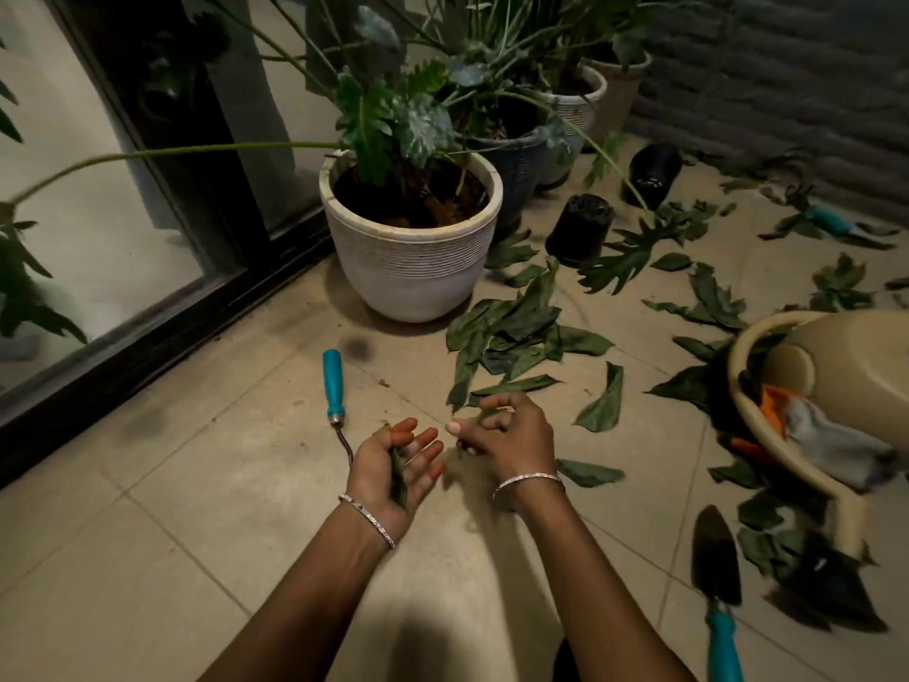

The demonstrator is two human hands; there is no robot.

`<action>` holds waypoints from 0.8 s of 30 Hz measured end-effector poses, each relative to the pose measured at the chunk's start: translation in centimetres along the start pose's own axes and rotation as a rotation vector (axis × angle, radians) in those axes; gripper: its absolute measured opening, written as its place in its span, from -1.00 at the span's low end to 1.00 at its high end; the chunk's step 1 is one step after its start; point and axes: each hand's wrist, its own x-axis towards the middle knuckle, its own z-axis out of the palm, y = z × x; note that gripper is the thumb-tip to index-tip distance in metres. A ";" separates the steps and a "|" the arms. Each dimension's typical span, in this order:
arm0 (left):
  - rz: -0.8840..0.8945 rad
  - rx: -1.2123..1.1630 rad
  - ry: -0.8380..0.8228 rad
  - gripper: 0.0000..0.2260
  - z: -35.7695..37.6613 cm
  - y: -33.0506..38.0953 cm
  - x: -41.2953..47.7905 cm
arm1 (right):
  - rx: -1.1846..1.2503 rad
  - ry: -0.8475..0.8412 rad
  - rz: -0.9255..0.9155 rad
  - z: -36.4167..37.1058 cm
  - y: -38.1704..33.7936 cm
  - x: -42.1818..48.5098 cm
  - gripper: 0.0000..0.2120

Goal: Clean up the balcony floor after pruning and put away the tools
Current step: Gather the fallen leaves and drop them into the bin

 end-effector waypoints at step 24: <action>0.050 0.107 -0.079 -0.80 -1.0 1.0 2.3 | -1.006 0.073 -0.175 -3.5 4.7 7.7 -0.58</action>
